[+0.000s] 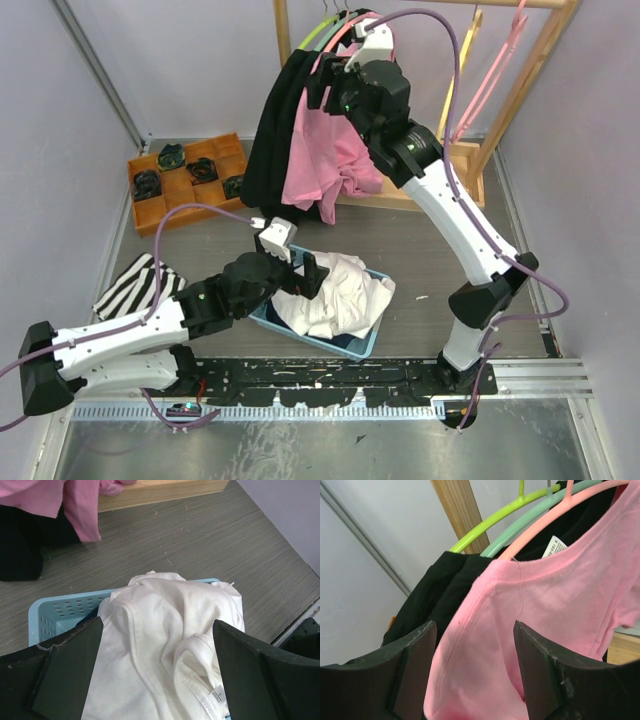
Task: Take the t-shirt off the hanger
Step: Pick up the hanger from the clothesline.
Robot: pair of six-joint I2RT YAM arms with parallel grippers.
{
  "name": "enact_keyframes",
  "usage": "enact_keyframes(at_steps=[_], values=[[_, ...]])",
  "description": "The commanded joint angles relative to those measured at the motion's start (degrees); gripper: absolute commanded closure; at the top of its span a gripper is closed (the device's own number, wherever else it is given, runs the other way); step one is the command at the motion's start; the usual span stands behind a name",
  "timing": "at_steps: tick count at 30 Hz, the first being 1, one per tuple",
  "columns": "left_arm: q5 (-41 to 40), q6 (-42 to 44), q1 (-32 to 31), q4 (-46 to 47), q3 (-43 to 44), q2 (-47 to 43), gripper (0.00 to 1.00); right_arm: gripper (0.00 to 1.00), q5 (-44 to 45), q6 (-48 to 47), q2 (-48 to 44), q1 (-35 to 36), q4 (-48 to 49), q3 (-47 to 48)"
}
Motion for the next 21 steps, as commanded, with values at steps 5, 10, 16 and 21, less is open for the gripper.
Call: enact_keyframes(at_steps=[5,10,16,21], values=[[-1.93,0.32,0.15,1.65,-1.41,-3.72,0.02,0.33,5.93,1.86,7.23,0.83,-4.08,12.20],[-2.24,0.80,0.12,1.65,-1.74,-4.36,0.02,0.33,8.45,3.24,6.75,0.95,-4.12,10.72],[-2.18,1.04,0.15,1.99,-1.81,-4.26,0.02,0.36,11.71,3.59,5.90,0.93,-4.90,9.68],[-2.20,1.54,0.15,2.17,-1.62,-4.00,0.02,0.37,15.55,2.46,6.29,0.95,-7.97,12.12]])
